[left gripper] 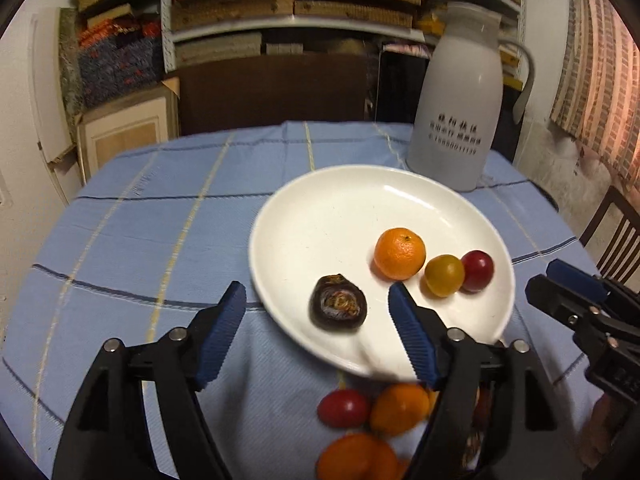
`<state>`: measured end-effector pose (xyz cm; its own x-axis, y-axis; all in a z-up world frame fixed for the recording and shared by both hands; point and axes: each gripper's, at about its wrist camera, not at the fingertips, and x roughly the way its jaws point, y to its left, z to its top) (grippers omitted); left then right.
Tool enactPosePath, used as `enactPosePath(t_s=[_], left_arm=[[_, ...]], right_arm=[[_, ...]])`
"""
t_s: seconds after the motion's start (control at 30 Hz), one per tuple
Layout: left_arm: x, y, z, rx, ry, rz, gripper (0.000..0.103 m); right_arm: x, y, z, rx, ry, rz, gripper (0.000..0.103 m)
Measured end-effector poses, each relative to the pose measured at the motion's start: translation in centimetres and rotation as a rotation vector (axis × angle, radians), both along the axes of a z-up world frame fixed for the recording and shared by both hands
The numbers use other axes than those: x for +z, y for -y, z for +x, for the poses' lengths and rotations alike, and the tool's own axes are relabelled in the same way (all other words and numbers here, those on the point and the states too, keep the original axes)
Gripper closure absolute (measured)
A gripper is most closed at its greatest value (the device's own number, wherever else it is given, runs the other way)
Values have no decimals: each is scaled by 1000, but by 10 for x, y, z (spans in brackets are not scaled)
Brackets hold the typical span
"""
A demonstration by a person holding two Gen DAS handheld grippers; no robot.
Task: Organize fruits
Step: 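Lift both fruits onto the white plate while both tools open to release, then withdraw both open tools from the plate, then grasp another large mandarin with the left tool while the right tool grasps a water chestnut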
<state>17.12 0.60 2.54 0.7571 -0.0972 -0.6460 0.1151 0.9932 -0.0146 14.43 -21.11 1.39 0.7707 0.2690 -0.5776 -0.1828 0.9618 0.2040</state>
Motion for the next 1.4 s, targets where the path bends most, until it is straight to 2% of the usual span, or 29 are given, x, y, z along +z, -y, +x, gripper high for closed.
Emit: enactPosePath(t_s=[0.1,0.23,0.33,0.43,0.5,0.7,0.83,0.9,1.03,1.13,1.3,1.4], left_arm=[[1,-14,-25,23,15,-3,28],[-20,-25,-58,36,-40,7,28],[-28,-20,-77,19,-52,45,28],[-29,-8,-98,-20,-20,91,19],[-32,1,-105,-32,-3,139,18],[-38,7,-96,-54,-20,151,18],[-43,-6,-78,-35,-71,109,16],[-43,-17,-73,-29,-84,65,13],[-36,-44,-78,70,-68,25,14],[-38,-47,-79,50,-85,-15,17],[-39,-19,-83,-28,-57,77,21],[-41,-12,-78,-62,-68,66,25]], right_arm=[[-4,8,-13,-8,-3,11,41],[-14,17,-27,-14,-36,24,38],[-14,28,-38,-44,-32,45,29],[-15,40,-46,-71,-31,82,27],[-17,48,-49,-79,-44,111,27],[-20,50,-53,-84,-49,113,27],[-21,48,-52,-82,-60,101,27],[-22,48,-51,-84,-66,97,27],[-24,48,-50,-89,-75,94,27],[-26,46,-49,-83,-84,84,27],[-27,42,-48,-65,-93,74,27],[-29,39,-47,-52,-104,67,27]])
